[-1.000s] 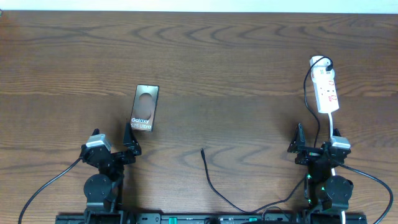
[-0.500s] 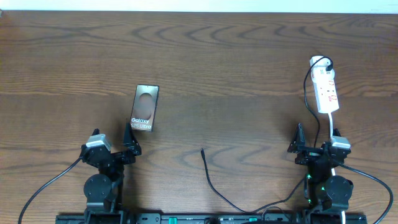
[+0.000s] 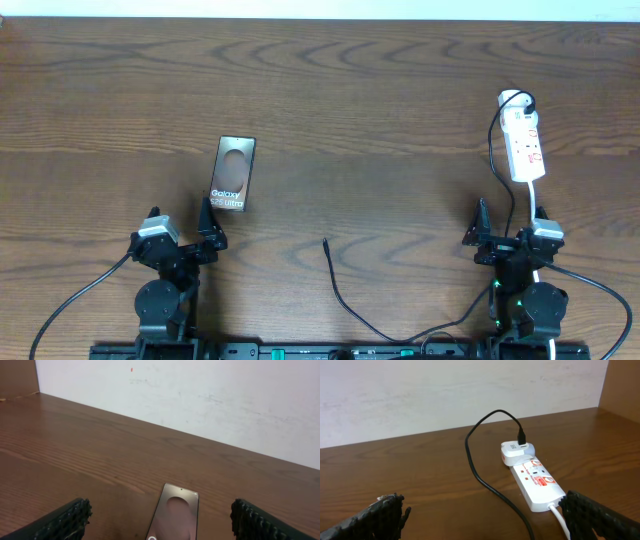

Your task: Plug charger to phone and switch on socket

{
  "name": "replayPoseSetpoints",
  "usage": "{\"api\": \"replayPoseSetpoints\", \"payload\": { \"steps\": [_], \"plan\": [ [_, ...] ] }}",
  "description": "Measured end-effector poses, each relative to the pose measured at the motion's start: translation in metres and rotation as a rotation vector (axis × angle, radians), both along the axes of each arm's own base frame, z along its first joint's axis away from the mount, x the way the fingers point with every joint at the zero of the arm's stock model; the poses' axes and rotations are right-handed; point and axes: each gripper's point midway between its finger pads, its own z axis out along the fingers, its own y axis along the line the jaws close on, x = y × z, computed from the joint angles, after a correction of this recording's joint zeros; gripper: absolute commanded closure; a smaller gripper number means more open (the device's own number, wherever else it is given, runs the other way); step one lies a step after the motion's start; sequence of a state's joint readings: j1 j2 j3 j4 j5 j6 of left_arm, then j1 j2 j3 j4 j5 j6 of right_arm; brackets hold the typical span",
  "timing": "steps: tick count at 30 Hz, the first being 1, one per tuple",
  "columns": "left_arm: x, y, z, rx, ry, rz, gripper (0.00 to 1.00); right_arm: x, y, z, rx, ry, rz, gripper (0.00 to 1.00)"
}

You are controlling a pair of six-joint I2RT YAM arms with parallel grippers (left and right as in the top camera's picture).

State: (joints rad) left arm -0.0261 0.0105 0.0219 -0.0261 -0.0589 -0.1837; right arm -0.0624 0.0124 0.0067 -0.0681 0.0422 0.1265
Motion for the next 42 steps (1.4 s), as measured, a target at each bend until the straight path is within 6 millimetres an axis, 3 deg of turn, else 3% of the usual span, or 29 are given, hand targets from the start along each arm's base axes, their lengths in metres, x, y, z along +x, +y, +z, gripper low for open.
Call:
{"api": "replayPoseSetpoints", "payload": {
  "steps": [18, 26, 30, 42],
  "plan": [
    [-0.001, -0.002, 0.007, 0.057, 0.021, -0.018, 0.09, 0.0, 0.0, 0.0, 0.0, 0.0, 0.0, 0.01],
    [0.01, -0.007, 0.063, 0.102, 0.05, -0.051, 0.09, 0.0, 0.0, 0.0, 0.0, 0.0, 0.0, 0.01],
    [0.029, -0.014, 0.089, 0.102, 0.11, -0.091, 0.08, 0.0, 0.0, 0.0, 0.0, 0.0, 0.0, 0.01],
    [0.085, -0.026, 0.139, 0.094, 0.462, -0.173, 0.09, 0.0, 0.0, 0.0, 0.0, -0.001, 0.0, 0.01]
  ]
}}
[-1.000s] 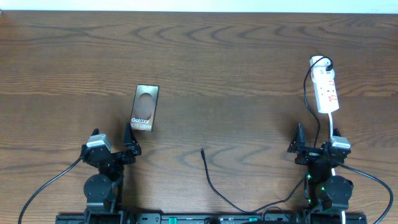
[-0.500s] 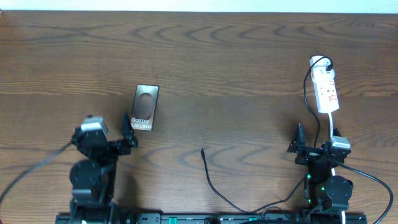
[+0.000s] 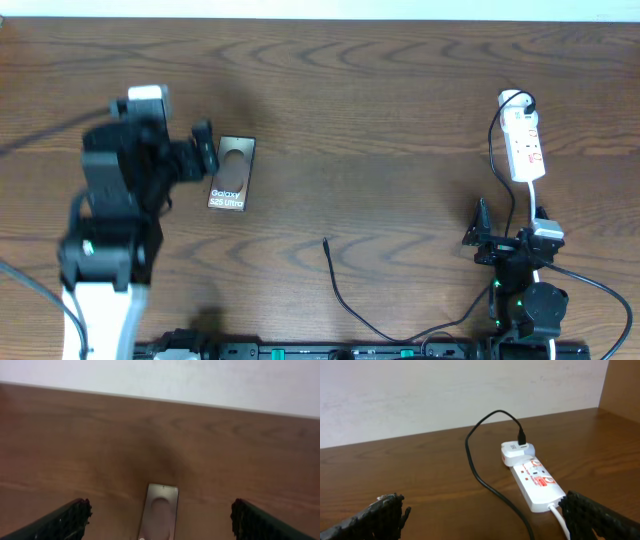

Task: Plug charger to phone and switch on socket
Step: 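Raise the left arm and move the left gripper over the phone box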

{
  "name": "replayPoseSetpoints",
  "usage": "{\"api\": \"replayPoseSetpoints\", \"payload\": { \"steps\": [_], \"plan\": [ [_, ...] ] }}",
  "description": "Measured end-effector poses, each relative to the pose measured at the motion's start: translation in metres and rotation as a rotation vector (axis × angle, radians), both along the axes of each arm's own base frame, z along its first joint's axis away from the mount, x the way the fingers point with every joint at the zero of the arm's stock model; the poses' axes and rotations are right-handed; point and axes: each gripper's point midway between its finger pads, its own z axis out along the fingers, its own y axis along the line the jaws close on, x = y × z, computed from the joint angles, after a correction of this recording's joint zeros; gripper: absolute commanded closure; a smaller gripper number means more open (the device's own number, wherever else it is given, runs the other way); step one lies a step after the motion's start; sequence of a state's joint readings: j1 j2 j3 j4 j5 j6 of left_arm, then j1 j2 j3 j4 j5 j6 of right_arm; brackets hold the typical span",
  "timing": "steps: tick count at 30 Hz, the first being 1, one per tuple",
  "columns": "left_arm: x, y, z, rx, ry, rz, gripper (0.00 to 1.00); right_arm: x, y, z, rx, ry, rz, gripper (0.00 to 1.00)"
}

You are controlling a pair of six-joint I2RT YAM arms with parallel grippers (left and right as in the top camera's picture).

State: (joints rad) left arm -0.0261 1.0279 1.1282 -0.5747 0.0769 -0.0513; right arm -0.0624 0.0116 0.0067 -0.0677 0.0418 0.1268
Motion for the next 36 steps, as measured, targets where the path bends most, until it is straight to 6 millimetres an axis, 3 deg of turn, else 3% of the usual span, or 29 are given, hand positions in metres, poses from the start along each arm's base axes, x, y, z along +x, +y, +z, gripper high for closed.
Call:
{"api": "replayPoseSetpoints", "payload": {
  "steps": [3, 7, 11, 18, 23, 24, 25, 26, 27, 28, 29, 30, 31, 36],
  "plan": [
    [0.014, -0.001, 0.008, 0.002, 0.084, -0.001, 0.09, 0.0, 0.0, 0.0, 0.0, 0.0, 0.0, 0.01],
    [0.025, -0.001, 0.004, 0.007, 0.225, -0.005, 0.09, 0.0, 0.0, 0.0, 0.0, 0.0, 0.0, 0.01],
    [0.037, -0.002, -0.017, 0.029, 0.388, -0.023, 0.08, 0.0, 0.0, 0.0, 0.0, 0.0, 0.0, 0.01],
    [0.042, -0.002, -0.079, 0.081, 0.635, -0.084, 0.09, 0.0, 0.0, 0.0, 0.0, 0.0, 0.0, 0.01],
    [0.049, -0.002, -0.111, 0.088, 0.727, -0.097, 0.08, 0.0, 0.0, 0.0, 0.0, 0.0, 0.0, 0.01],
    [0.05, -0.002, -0.115, 0.088, 0.739, -0.099, 0.2, 0.0, 0.0, 0.0, 0.0, 0.0, 0.0, 0.01],
    [0.05, -0.002, -0.12, 0.088, 0.752, -0.101, 0.58, 0.0, 0.0, 0.0, 0.0, 0.0, 0.0, 0.01],
    [0.051, -0.003, -0.124, 0.09, 0.763, -0.109, 0.85, 0.0, 0.0, 0.0, 0.0, 0.0, 0.0, 0.01],
    [0.051, -0.003, -0.127, 0.086, 0.772, -0.111, 0.89, 0.0, 0.0, 0.0, 0.0, 0.0, 0.0, 0.01],
    [0.052, -0.004, -0.13, 0.084, 0.781, -0.114, 0.89, 0.0, 0.0, 0.0, 0.0, 0.0, 0.0, 0.01],
    [0.052, -0.004, -0.133, 0.082, 0.787, -0.117, 0.54, 0.0, 0.0, 0.0, 0.0, 0.0, 0.0, 0.01],
    [0.052, -0.005, -0.135, 0.081, 0.792, -0.12, 0.06, 0.0, 0.0, 0.0, 0.0, 0.0, 0.0, 0.01],
    [0.053, -0.005, -0.136, 0.083, 0.795, -0.126, 0.02, 0.0, 0.0, 0.0, 0.0, 0.0, 0.0, 0.01],
    [0.053, -0.005, -0.137, 0.079, 0.798, -0.124, 0.02, 0.0, 0.0, 0.0, 0.0, 0.0, 0.0, 0.01]
  ]
}}
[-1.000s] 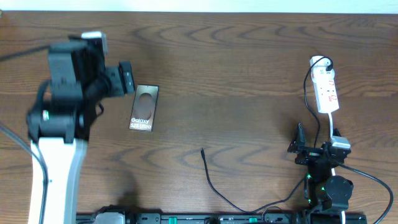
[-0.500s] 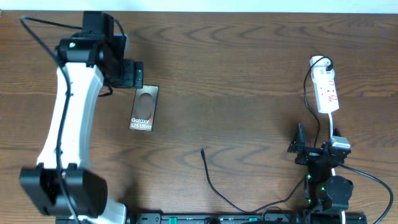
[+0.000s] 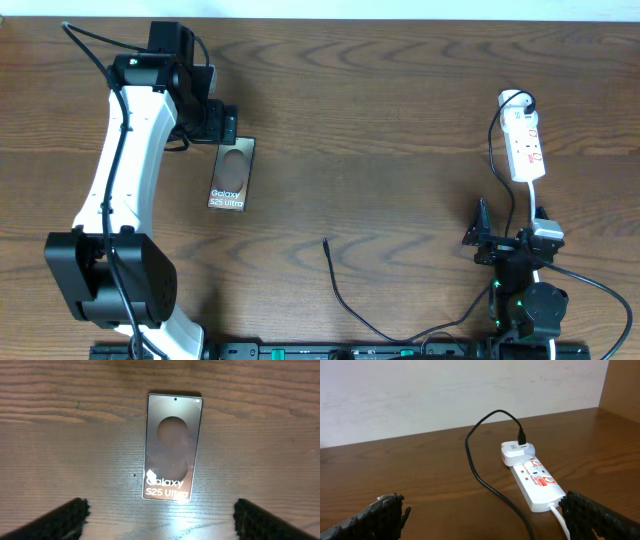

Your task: Plug charger to phone and switch on socket

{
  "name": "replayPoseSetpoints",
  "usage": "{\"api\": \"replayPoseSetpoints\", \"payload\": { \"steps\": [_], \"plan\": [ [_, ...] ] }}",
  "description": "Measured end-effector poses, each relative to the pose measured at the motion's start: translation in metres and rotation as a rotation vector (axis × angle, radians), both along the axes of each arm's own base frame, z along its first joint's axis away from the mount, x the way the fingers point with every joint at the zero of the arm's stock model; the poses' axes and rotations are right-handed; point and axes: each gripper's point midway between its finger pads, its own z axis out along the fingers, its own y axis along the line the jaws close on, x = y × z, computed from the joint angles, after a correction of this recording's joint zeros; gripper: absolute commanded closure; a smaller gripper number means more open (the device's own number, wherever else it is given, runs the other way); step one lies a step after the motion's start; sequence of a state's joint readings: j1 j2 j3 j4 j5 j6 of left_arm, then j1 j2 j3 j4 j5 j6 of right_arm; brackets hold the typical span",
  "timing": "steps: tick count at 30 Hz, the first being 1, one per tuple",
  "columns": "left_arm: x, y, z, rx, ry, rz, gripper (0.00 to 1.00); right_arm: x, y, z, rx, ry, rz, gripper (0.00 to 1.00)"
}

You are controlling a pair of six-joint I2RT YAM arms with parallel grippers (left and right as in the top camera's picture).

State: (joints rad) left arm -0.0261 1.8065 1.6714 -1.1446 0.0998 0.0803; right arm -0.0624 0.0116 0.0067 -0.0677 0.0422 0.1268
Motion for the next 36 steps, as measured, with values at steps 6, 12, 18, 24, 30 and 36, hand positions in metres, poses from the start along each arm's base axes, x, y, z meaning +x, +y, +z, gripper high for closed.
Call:
{"api": "replayPoseSetpoints", "payload": {
  "steps": [6, 12, 18, 24, 30, 36],
  "plan": [
    [0.003, 0.0, 0.001, -0.001, -0.013, 0.001, 0.02, 0.0, 0.0, 0.0, 0.0, 0.0, 0.0, 0.01],
    [0.005, 0.0, -0.011, -0.001, -0.017, 0.001, 0.02, 0.0, 0.0, 0.0, 0.0, 0.0, 0.0, 0.01],
    [0.003, 0.0, -0.036, 0.0, -0.007, 0.001, 0.02, 0.0, 0.0, 0.0, 0.0, 0.0, 0.0, 0.01],
    [-0.003, 0.0, -0.063, 0.0, 0.009, 0.001, 0.02, 0.0, 0.0, 0.0, 0.0, 0.0, 0.0, 0.01],
    [-0.014, 0.0, -0.09, -0.002, 0.034, 0.0, 0.02, 0.0, 0.0, 0.0, 0.0, 0.0, 0.0, 0.01],
    [-0.02, -0.005, -0.099, 0.001, 0.045, -0.015, 0.02, 0.0, 0.0, 0.0, 0.0, 0.0, 0.0, 0.01]
  ]
}}
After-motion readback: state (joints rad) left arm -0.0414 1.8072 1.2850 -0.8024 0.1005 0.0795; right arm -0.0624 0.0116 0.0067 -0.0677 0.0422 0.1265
